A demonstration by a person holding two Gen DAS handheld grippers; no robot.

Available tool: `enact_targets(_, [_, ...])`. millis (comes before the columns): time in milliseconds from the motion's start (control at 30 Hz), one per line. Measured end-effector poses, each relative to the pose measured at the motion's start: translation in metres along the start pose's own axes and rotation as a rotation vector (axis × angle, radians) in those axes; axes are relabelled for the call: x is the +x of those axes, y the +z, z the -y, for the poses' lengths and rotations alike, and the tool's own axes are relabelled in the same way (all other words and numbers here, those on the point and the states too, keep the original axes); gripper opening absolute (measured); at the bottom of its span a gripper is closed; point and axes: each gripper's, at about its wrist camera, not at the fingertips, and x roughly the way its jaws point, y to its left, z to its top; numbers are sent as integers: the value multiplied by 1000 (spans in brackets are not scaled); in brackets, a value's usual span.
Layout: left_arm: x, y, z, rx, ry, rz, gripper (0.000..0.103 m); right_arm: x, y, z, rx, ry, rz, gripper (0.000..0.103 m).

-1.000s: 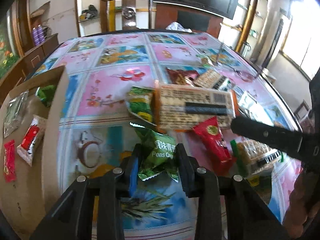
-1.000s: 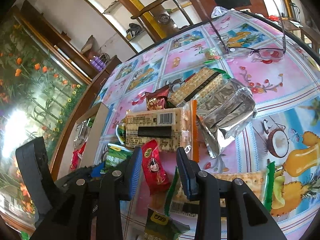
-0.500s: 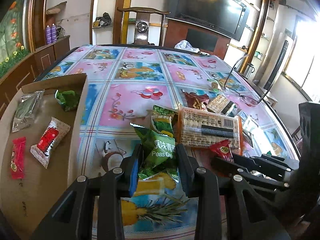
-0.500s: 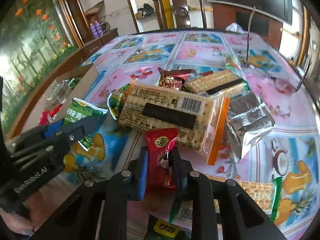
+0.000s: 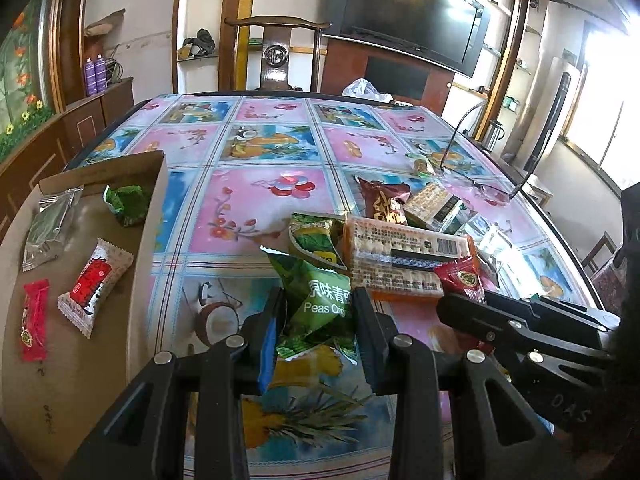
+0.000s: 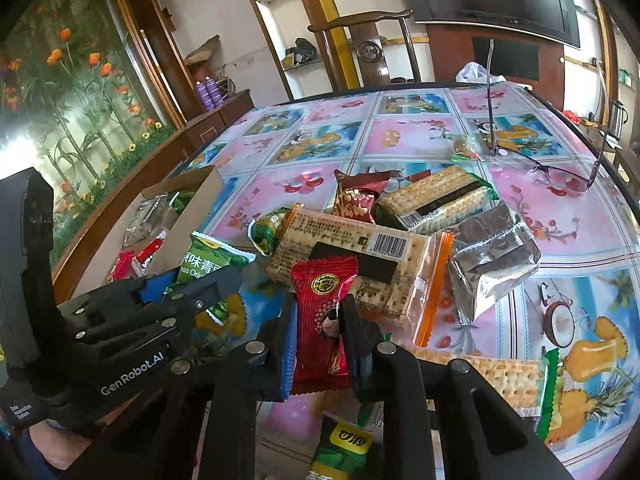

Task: Organize snacks
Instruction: 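Grasp the green Peas snack bag with the left gripper while the right gripper grasps a red candy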

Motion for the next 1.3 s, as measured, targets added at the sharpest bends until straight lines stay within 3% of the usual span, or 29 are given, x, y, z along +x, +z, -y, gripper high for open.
enact_targets(1000, [-6,1,-1,-11,-34,12,33,-4,3,7,41,-8,26,22])
enact_targets(1300, [-42,6,-11,-53,-65,62,33,-16,4,15,121,3,73,22])
